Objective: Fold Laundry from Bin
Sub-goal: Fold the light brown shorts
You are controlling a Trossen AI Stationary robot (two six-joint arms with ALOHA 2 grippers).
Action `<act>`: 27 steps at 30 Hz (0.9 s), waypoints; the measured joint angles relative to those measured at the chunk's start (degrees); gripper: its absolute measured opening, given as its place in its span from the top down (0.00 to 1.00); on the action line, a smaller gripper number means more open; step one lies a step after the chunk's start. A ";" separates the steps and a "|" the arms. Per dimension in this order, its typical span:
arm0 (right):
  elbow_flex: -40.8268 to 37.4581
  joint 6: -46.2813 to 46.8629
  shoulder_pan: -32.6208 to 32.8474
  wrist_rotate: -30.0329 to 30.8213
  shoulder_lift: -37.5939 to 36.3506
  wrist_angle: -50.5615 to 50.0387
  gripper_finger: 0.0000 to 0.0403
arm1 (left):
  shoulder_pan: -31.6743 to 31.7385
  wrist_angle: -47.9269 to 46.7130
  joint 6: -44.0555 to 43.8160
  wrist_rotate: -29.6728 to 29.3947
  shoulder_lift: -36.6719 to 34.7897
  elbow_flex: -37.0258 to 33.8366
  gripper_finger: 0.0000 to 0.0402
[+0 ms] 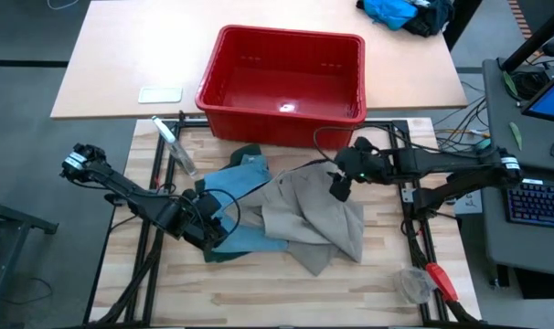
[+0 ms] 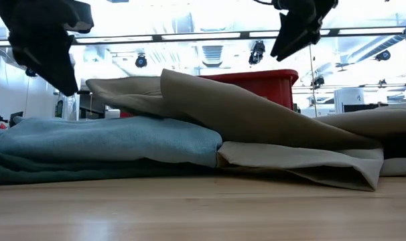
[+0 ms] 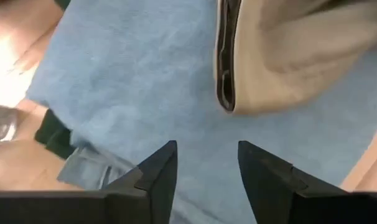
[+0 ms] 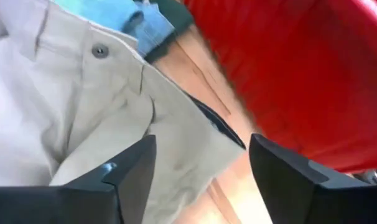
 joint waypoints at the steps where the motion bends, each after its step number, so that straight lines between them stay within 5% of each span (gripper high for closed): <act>1: -0.38 0.36 0.00 -0.02 -0.04 -0.07 0.38 | 0.00 -0.78 -0.01 0.66 0.00 0.38 0.61; 10: -5.38 2.68 -0.48 0.05 0.47 1.26 0.28 | -2.11 1.95 -0.78 1.95 -0.02 1.15 0.47; 19: -10.05 4.25 -1.69 0.42 -0.04 6.18 0.26 | -4.52 6.28 -22.24 -15.19 0.22 -3.86 0.41; 27: -13.92 6.23 -3.43 0.44 -0.04 8.80 0.26 | -4.48 10.48 -23.35 -16.55 5.91 -5.09 0.41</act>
